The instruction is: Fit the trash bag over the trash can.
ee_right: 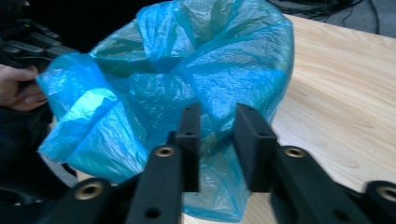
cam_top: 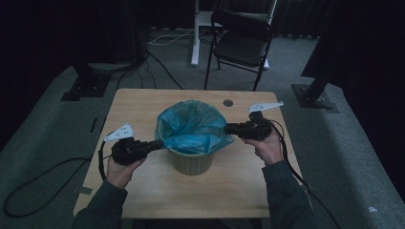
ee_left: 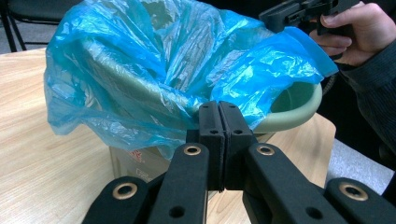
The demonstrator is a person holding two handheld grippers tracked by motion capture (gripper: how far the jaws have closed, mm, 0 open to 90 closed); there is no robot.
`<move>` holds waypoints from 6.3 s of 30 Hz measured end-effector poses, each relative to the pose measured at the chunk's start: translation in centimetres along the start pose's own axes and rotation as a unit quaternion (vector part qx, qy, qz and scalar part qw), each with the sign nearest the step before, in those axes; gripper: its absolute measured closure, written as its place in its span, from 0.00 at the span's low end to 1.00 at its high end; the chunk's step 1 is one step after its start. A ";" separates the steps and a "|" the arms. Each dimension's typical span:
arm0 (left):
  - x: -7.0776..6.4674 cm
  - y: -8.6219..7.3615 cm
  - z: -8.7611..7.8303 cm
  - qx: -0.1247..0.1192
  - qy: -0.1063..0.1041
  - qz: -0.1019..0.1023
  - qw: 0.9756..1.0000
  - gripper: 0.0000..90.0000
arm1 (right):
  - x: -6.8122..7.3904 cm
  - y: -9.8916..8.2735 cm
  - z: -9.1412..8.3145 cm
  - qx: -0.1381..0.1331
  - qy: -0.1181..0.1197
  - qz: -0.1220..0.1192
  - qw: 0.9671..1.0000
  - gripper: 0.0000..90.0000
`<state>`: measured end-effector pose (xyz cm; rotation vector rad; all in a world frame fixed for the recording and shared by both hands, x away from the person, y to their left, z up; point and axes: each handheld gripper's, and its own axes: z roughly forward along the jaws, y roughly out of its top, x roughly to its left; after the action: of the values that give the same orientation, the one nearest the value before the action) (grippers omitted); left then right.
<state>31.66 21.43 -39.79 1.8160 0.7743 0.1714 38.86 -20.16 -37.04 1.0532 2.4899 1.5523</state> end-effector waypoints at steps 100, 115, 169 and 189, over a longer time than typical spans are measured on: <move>-1.4 -3.2 3.2 0.060 -0.014 0.010 0.998 0.99 | 0.7 -3.7 0.1 0.091 -0.018 0.000 0.996 1.00; 0.2 -2.7 0.8 0.009 0.012 -0.025 1.000 0.83 | -0.2 -3.6 -1.3 0.070 -0.060 0.009 0.996 0.87; 0.2 7.4 5.7 0.033 -0.010 0.083 0.996 0.66 | -0.7 -1.0 -0.4 0.035 -0.052 0.008 0.998 1.00; -0.5 10.7 9.6 0.067 -0.013 0.123 0.990 0.66 | -0.7 -1.3 -0.5 0.035 -0.048 0.006 0.998 1.00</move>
<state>40.30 11.51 -33.89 2.0348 0.5524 0.2611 38.58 -21.29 -38.04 1.1243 2.4959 1.3908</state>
